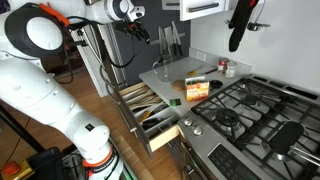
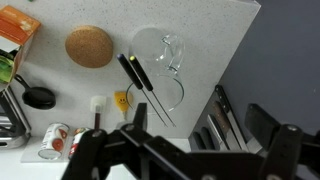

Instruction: Pick up the two black utensils on the left and put them on the glass jar

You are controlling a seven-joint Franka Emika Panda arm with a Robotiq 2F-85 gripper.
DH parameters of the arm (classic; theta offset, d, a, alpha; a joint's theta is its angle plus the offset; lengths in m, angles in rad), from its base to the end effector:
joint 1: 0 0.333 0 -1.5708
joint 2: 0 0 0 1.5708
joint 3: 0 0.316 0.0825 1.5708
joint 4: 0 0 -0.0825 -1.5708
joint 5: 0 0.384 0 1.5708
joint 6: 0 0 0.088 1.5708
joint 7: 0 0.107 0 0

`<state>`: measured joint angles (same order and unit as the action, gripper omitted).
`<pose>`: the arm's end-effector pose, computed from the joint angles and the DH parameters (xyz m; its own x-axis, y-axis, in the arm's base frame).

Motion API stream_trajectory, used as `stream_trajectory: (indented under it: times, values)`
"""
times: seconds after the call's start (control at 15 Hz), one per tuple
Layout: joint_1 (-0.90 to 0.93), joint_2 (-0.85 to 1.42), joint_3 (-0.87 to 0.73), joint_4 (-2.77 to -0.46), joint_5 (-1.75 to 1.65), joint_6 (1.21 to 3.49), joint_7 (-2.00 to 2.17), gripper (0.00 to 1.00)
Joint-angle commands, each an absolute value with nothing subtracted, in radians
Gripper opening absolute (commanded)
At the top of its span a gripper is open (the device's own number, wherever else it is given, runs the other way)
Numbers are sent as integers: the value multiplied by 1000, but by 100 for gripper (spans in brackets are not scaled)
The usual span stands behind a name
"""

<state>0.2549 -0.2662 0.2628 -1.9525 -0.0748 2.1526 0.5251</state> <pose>0.4427 0.2672 0.6364 0.8936 0.0007 0.4489 0.0489 -0.9942 -0.0958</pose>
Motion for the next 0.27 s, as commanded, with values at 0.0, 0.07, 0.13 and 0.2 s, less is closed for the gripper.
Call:
stream_trajectory:
  times: [0.0, 0.07, 0.13, 0.2]
  values:
    - [228, -372, 297, -2093, -74, 2269, 542, 100]
    - [221, -306, 301, -1999, -64, 2205, 528, 100]
    - [218, -317, 307, -2013, -64, 2215, 528, 100]
    - [215, -317, 311, -2010, -65, 2215, 529, 100]
